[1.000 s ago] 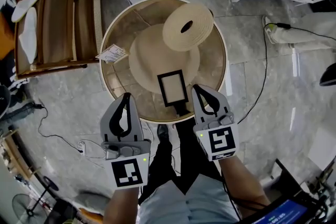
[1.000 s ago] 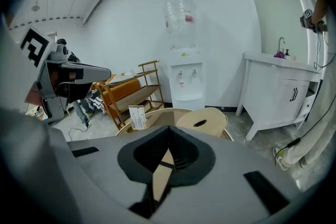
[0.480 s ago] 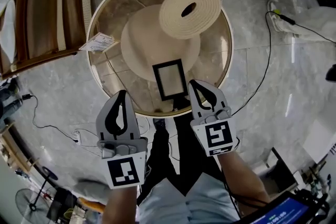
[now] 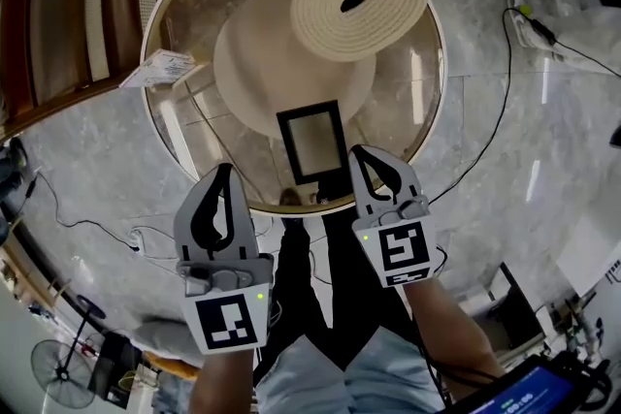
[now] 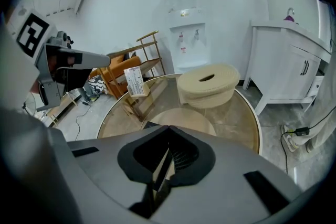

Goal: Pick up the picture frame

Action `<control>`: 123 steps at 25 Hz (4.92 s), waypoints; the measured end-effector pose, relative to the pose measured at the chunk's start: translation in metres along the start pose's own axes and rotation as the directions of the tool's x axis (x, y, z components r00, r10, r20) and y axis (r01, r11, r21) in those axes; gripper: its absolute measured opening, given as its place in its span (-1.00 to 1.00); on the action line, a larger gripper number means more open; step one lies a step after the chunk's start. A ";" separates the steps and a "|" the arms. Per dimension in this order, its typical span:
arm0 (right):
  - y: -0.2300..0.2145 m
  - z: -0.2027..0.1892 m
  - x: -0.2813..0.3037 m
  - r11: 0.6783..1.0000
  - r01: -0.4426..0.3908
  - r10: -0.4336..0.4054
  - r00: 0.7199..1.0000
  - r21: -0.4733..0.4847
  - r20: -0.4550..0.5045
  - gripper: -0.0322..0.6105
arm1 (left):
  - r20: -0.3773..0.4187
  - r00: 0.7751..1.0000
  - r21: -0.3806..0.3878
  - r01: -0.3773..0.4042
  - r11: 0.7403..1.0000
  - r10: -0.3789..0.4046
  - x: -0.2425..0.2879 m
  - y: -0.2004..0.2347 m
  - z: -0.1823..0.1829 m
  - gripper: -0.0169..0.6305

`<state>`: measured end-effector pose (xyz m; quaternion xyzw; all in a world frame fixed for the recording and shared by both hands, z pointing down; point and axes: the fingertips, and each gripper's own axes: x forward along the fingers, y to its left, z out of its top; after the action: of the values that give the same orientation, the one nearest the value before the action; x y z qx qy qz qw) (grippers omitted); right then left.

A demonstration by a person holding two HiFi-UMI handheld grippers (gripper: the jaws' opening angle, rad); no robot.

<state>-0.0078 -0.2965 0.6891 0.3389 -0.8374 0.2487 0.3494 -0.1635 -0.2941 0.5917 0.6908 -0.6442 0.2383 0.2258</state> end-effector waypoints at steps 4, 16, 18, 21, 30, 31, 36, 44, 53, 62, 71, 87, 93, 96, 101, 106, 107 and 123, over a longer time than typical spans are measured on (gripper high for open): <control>-0.003 -0.012 0.008 1.000 -0.006 0.006 1.000 0.011 -0.016 -0.82 | -0.019 1.000 -0.010 -0.005 1.000 0.005 0.007 -0.002 -0.011 -0.90; -0.003 -0.047 0.039 0.998 -0.036 0.040 0.995 0.050 -0.095 -0.54 | -0.052 0.999 -0.010 0.001 1.000 -0.002 0.027 -0.004 -0.036 -0.90; -0.003 -0.052 0.044 0.998 -0.037 0.043 0.994 0.053 -0.104 -0.54 | -0.062 0.998 -0.011 0.002 1.000 -0.003 0.029 -0.004 -0.041 -0.90; -0.002 -0.059 0.051 0.998 -0.030 0.036 0.992 0.053 -0.120 -0.53 | -0.081 0.997 -0.015 0.002 1.000 -0.003 0.030 -0.003 -0.050 -0.90; -0.002 -0.083 0.070 0.997 -0.037 0.047 0.987 0.068 -0.152 -0.51 | -0.112 0.994 -0.024 -0.007 1.000 0.005 0.033 -0.001 -0.072 -0.90; -0.002 -0.084 0.071 0.997 -0.039 0.049 0.987 0.071 -0.151 -0.51 | -0.113 0.994 -0.023 -0.008 1.000 0.006 0.033 0.000 -0.073 -0.90; 0.000 -0.084 0.074 0.992 -0.053 0.068 0.988 0.110 -0.137 -0.56 | -0.119 0.993 -0.026 -0.015 1.000 0.012 0.031 0.000 -0.077 -0.90; -0.005 -0.070 0.067 0.992 -0.037 0.050 0.993 0.120 -0.105 -0.65 | -0.106 0.994 -0.023 -0.032 0.999 0.030 0.024 -0.001 -0.069 -0.90; -0.001 -0.034 0.049 0.996 -0.025 0.029 0.999 0.084 -0.043 -0.65 | -0.060 0.997 -0.022 -0.044 0.999 0.042 0.007 0.005 -0.045 -0.90; -0.003 0.028 0.015 1.000 -0.014 0.015 0.993 -0.007 0.114 -0.65 | 0.040 0.997 -0.010 -0.064 0.998 0.064 -0.015 0.004 0.006 -0.90; 0.009 0.094 -0.029 0.998 0.020 -0.007 0.976 -0.055 0.219 -0.65 | 0.145 0.986 -0.003 -0.084 0.996 0.084 -0.048 0.013 0.064 -0.90; 0.050 0.194 -0.157 0.984 0.130 -0.064 0.896 -0.121 0.439 -0.65 | 0.359 0.931 0.040 -0.089 0.995 0.069 -0.155 0.006 0.163 -0.90; 0.072 0.232 -0.218 0.973 0.180 -0.077 0.843 -0.145 0.532 -0.65 | 0.456 0.888 0.064 -0.097 0.993 0.058 -0.205 0.003 0.202 -0.90; 0.079 0.252 -0.250 0.963 0.219 -0.083 0.799 -0.160 0.595 -0.65 | 0.523 0.851 0.075 -0.112 0.991 0.057 -0.232 0.001 0.222 -0.90; 0.104 0.257 -0.324 0.955 0.247 -0.075 0.737 -0.165 0.671 -0.65 | 0.596 0.801 0.091 -0.145 0.985 0.063 -0.300 -0.015 0.239 -0.90; 0.132 0.273 -0.387 0.943 0.284 -0.064 0.666 -0.173 0.744 -0.65 | 0.670 0.741 0.097 -0.161 0.982 0.056 -0.357 -0.024 0.263 -0.90; 0.138 0.275 -0.399 0.939 0.295 -0.061 0.649 -0.177 0.759 -0.65 | 0.686 0.726 0.102 -0.167 0.981 0.052 -0.369 -0.025 0.267 -0.90; 0.218 0.279 -0.550 0.894 0.423 -0.058 0.437 -0.148 0.898 -0.65 | 0.850 0.526 0.152 -0.215 0.965 -0.017 -0.519 -0.048 0.300 -0.90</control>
<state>0.0040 -0.1210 0.0590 0.4670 -0.8673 -0.1673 -0.0411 -0.1332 -0.0705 0.0337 0.7032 -0.6775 -0.0375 -0.2125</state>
